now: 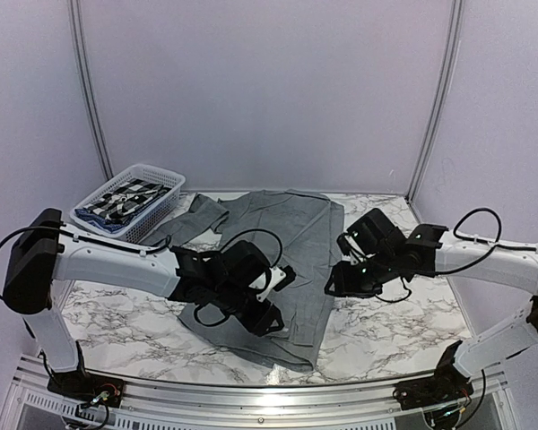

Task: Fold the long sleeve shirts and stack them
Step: Fold the sleeve of the 1/3-folded shirt, then move the 1/3-folded shirt to the center of the board.

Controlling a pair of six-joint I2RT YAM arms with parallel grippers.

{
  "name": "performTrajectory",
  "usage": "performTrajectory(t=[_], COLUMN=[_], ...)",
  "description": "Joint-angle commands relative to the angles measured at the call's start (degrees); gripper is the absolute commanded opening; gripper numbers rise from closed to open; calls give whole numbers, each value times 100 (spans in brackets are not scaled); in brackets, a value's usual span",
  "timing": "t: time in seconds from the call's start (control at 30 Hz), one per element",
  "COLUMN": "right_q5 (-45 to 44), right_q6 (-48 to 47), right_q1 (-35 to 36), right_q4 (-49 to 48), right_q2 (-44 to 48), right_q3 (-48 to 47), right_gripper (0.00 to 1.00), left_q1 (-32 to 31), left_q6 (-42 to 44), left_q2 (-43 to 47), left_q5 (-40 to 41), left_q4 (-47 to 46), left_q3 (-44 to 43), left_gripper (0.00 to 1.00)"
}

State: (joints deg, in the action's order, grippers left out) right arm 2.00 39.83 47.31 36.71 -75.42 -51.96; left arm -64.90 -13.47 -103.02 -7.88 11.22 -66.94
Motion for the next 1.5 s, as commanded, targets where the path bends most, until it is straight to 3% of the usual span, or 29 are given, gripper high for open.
performTrajectory(t=[0.0, 0.27, 0.57, 0.87, 1.47], right_q5=[-154, 899, 1961, 2454, 2571], right_q6=[-430, -559, -219, -81, -167], right_q1=[-757, -2224, -2446, -2505, -3284], right_q4=[-856, -2803, -4174, -4498, -4321], right_q2=[116, -800, -2373, -3568, -4338], right_q3=[-390, -707, -1000, -1415, -1413], right_gripper=[46, 32, 27, 24, 23], left_q1=[279, 820, 1540, 1989, 1686], left_q6=[-381, -1091, -1644, -1643, -1814], left_q2=[286, 169, 243, 275, -309], left_q5=[454, 1102, 1314, 1632, 1117], left_q4=[32, -63, 74, 354, 372], left_q3=[5, -46, 296, 752, 514], left_gripper=[49, 45, 45, 42, 41])
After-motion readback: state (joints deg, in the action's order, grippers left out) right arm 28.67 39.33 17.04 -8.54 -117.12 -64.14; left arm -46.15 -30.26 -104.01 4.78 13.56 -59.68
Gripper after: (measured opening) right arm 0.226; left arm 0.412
